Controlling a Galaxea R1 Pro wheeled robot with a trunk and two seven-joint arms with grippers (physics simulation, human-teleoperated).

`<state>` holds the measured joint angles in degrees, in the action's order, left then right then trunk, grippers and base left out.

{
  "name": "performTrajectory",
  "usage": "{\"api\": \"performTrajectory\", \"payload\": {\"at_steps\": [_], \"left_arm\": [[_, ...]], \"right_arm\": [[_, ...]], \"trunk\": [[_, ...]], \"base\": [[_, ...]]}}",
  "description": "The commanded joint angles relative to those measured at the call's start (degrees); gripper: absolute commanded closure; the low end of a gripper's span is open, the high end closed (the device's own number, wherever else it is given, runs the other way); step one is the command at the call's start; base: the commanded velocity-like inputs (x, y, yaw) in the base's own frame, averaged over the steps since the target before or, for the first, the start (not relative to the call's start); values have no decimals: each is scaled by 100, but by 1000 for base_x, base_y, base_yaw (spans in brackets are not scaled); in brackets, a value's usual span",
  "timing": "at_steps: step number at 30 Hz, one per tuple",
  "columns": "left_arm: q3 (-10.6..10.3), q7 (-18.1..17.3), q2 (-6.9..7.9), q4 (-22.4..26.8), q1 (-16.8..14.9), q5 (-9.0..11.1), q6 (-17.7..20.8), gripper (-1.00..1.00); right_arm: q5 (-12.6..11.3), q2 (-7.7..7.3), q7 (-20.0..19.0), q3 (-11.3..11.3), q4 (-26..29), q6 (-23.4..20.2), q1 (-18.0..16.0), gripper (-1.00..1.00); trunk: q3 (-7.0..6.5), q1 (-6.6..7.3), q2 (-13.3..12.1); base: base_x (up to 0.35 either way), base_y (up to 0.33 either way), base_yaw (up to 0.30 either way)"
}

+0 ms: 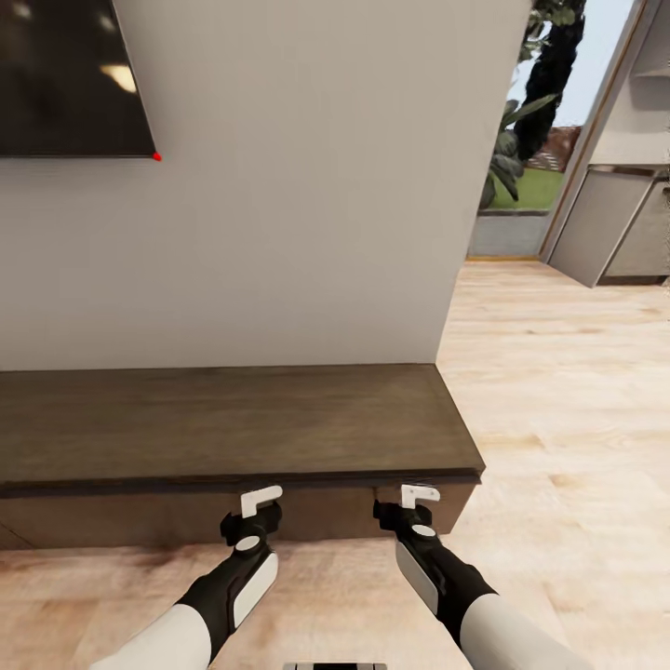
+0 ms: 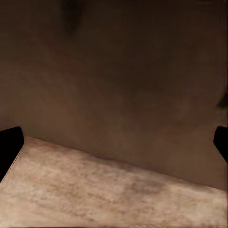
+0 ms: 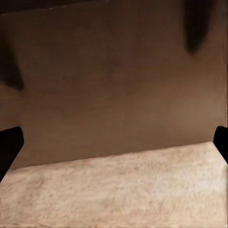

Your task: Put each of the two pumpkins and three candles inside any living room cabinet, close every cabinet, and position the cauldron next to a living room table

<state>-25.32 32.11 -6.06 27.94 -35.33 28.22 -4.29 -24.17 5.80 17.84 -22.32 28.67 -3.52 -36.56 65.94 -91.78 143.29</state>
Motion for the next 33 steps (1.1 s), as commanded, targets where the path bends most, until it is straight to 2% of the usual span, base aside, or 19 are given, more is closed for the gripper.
{"api": "performTrajectory", "payload": {"at_steps": [1, 16, 21, 24, 27, 28, 29, 30, 33], "left_arm": [[0, 1, 0, 1, 0, -1, -1, -100], [5, -3, 7, 1, 0, -1, 27, -100], [18, 4, 4, 10, -4, 12, 179, -100], [44, 5, 7, 31, -6, 35, 519, -100], [66, 9, 18, 64, -25, 60, 930, -100], [74, 12, 22, 87, -34, 69, 1207, -100], [77, 12, 24, 92, -36, 72, 1308, -100], [124, 9, 29, 107, -40, 86, 1675, -100], [368, 11, 15, 120, -43, 116, 2452, -100]], "right_arm": [[0, 0, 0, 0, 1, 0, 2, -100], [0, 0, 0, 0, 2, 0, 0, -100], [-12, -2, -123, 7, 11, -70, -6, -100], [-48, -7, -279, 23, 66, -330, -39, -100], [-91, -21, -341, 77, 181, -1011, -83, -100], [-107, -15, -353, 174, 217, -1351, -92, -100], [-110, -17, -354, 220, 224, -1429, -93, -100], [-116, -25, -358, 373, 238, -1596, -95, -100], [-127, -68, -360, 601, 248, -1763, -74, -100]], "trunk": [[0, 0, 0], [0, 0, 0], [0, 0, 0], [0, 0, 0], [0, 0, 0], [0, 0, 0], [0, 0, 0], [0, 0, 0], [0, 0, 0]], "base": [[-293, 0, 0], [-331, 0, 0], [-335, 0, 0], [-334, 0, 0], [-335, 0, 0], [-334, 0, 0], [-334, 0, 0], [-334, 0, 0], [-321, 0, 0]]}}
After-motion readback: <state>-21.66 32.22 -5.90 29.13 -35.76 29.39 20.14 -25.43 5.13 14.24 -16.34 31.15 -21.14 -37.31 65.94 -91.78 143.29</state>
